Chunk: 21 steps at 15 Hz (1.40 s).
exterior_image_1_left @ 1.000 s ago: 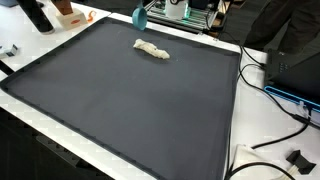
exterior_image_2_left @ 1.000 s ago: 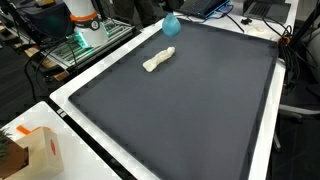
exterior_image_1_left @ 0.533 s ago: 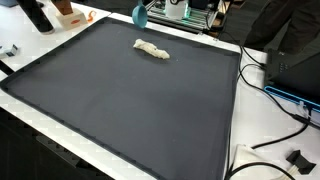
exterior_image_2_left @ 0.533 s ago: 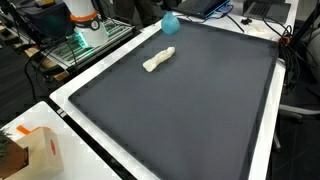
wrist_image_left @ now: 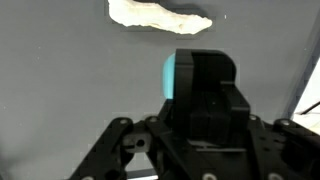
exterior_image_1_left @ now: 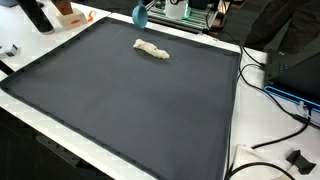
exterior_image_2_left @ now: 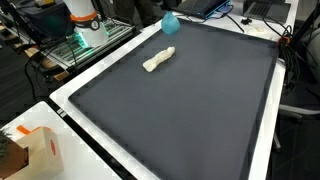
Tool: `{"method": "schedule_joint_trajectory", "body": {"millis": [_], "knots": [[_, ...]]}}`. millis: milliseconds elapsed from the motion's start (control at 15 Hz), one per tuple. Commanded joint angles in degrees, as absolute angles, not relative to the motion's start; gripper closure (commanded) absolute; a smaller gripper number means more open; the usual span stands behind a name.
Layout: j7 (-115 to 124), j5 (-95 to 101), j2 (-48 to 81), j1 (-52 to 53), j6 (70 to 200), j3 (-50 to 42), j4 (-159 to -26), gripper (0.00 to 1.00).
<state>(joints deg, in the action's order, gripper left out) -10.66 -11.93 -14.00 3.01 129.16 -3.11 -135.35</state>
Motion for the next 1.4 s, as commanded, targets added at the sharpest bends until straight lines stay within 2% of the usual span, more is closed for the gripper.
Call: {"method": "schedule_joint_trajectory", "body": {"millis": [0,267,400,800,1333], "knots": [[-17.18,-14.83,-12.66,3.27,127.45,-4.56,-134.82,0.75],[-36.08,-25.92,-11.52,7.52,125.23,-12.94,-136.16,0.75],[-45.11,-30.37,-10.31,6.43,122.67,-15.51,-136.38,0.75],[-64.44,-39.35,-2.94,-3.21,112.28,-16.16,-134.43,0.75],[-76.36,-46.34,9.01,-13.14,101.34,-15.69,-129.44,0.75]]}}
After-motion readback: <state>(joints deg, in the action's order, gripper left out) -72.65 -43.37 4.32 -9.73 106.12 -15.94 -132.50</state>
